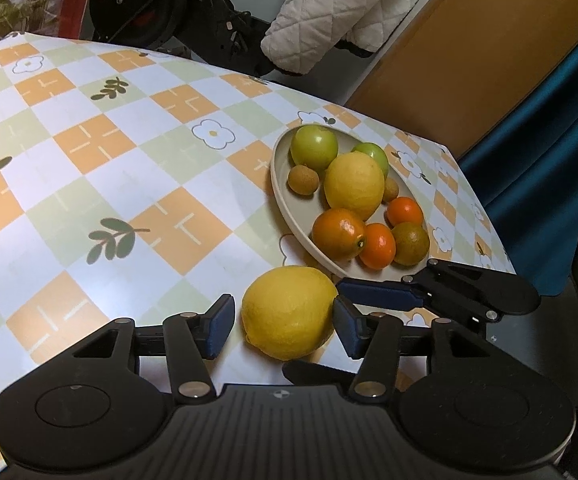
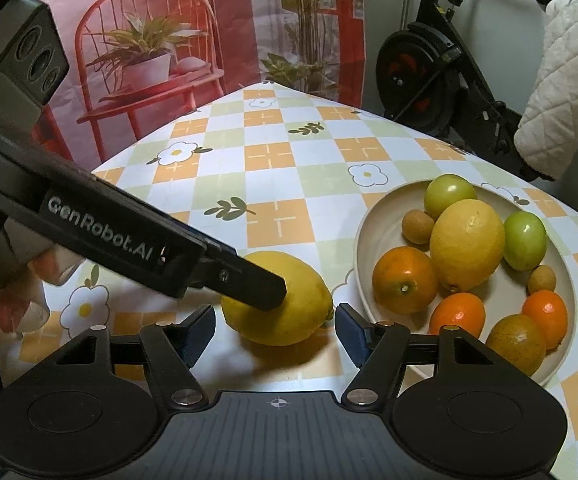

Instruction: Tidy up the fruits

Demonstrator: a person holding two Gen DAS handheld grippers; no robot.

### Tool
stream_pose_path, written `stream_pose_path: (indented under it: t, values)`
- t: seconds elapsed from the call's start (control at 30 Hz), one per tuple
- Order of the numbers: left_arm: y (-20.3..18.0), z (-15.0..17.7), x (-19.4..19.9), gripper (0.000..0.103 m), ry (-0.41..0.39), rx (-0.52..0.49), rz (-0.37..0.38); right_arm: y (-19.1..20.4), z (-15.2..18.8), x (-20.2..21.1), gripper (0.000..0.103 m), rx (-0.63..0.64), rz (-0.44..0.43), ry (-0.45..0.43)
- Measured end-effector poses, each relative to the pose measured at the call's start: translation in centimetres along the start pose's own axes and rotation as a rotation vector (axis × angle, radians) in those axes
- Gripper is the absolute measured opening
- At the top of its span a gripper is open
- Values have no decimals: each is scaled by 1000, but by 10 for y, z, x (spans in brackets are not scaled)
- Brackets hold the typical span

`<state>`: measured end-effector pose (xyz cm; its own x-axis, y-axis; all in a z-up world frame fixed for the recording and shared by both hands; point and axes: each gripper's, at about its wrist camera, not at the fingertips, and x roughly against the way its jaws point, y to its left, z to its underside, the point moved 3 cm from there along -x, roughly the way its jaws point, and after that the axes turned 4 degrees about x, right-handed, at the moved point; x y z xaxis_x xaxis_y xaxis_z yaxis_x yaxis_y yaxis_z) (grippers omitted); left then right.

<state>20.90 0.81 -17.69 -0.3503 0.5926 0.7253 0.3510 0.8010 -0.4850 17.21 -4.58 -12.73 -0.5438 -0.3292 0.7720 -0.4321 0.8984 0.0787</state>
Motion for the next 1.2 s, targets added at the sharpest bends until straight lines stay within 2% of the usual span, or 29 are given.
stream_pose_path:
  t: [0.3, 0.9, 1.2]
  values:
    - [2, 4, -6, 62, 9, 24, 25, -3, 1, -4, 60, -14, -5, -6]
    - [-10, 12, -7, 58, 9, -20, 4, -5, 9, 3, 58, -41, -17, -9]
    - [-25, 9, 1, 58, -10, -42, -13, -8, 9, 20, 58, -51, -19, -54]
